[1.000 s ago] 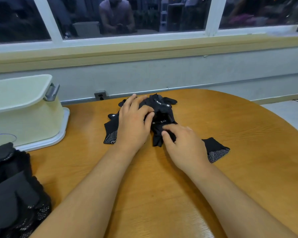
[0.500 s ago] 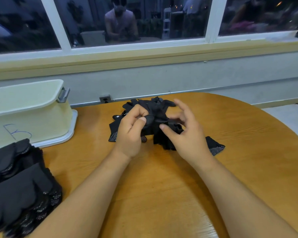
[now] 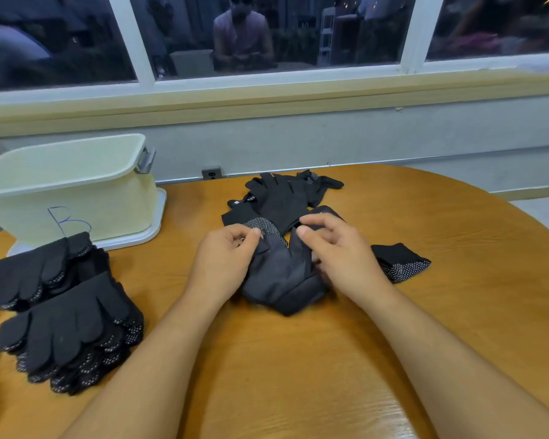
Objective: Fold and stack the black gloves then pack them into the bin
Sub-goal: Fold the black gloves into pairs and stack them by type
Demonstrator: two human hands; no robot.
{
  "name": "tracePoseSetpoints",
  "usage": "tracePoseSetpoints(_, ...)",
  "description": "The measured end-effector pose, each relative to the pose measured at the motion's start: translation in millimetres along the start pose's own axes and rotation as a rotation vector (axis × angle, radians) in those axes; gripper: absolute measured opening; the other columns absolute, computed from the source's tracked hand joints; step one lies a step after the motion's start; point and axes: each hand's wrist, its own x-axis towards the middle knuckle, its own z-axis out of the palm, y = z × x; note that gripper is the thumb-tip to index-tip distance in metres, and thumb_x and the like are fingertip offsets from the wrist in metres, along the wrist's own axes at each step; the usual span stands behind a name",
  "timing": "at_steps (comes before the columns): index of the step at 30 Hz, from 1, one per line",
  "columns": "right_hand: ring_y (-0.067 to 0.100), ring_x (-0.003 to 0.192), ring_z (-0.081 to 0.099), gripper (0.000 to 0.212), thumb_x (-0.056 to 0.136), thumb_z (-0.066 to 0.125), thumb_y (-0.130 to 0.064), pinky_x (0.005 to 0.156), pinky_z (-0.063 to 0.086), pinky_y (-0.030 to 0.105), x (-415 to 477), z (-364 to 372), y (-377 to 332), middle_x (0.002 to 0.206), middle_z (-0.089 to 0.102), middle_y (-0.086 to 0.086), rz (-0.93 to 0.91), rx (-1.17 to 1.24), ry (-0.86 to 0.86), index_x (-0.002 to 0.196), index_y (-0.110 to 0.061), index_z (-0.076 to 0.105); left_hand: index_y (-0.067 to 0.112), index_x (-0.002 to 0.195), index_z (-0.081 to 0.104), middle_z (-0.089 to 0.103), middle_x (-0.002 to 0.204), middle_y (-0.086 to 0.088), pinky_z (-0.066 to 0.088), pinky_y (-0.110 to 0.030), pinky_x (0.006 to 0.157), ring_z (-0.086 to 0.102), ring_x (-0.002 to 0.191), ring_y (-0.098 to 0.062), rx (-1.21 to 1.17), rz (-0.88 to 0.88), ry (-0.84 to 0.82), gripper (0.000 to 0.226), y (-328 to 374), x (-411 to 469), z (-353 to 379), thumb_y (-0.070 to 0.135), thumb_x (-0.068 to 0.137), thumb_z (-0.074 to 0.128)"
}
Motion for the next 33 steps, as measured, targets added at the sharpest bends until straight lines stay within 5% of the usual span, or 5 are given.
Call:
tracePoseSetpoints(9,0.000,0.102,0.066,0.035,0.104,0.058,-0.007,0.091,0.060,0.029,12.9,-28.4,7.3,0.112,0.071,-0.016,-0.119,-0.468,0.289,0.127,-0.031,0.069,0.037,0.109,0.072,0.067,0.091,0.015,0.055,-0.039,0.073,0.063,0.091,-0.014,0.547,0.072,0.065,0.025,-10.5,4.6,-6.0,0.054,0.105,0.054)
tracePoseSetpoints(15,0.016,0.133,0.053,0.061,0.096,0.065,-0.060,0.102,0.053,0.040,12.0,-14.2,15.1,0.143,0.060,-0.011,-0.059,-0.861,0.046,0.149,-0.032,0.057,0.032,0.121,0.066,0.059,0.115,0.009,0.049,-0.041,0.093,0.051,0.111,-0.017,0.625,0.229,0.052,0.030,14.5,-18.0,17.0,0.046,0.108,0.044)
tracePoseSetpoints(19,0.018,0.132,0.055,0.049,0.102,0.062,-0.047,0.089,0.052,0.036,16.7,-13.7,14.8,0.137,0.066,-0.010,-0.078,-1.018,0.085,0.148,-0.033,0.058,0.032,0.140,0.057,0.056,0.133,0.009,0.043,-0.038,0.104,0.049,0.124,-0.017,0.746,0.248,-0.110,0.040,11.9,-36.3,44.6,0.050,0.110,0.038)
tracePoseSetpoints(28,0.001,0.094,0.066,0.016,0.104,0.065,-0.027,0.073,0.050,0.021,12.2,-32.4,0.8,0.098,0.071,-0.022,-0.062,-0.390,0.292,0.109,-0.039,0.075,0.034,0.171,0.007,0.007,0.178,0.010,0.002,-0.042,0.134,-0.006,0.164,-0.012,0.740,0.282,-0.373,0.062,1.1,-68.3,32.6,0.050,0.113,0.023)
tracePoseSetpoints(33,0.013,0.101,0.076,0.020,0.105,0.064,-0.022,0.092,0.064,0.046,5.3,-37.2,-13.3,0.102,0.081,-0.011,0.019,0.032,0.272,0.109,-0.033,0.080,0.049,0.167,-0.007,-0.011,0.177,0.013,-0.010,-0.050,0.131,-0.023,0.161,-0.011,0.787,0.300,-0.503,0.061,5.7,-87.6,21.9,0.053,0.111,0.019)
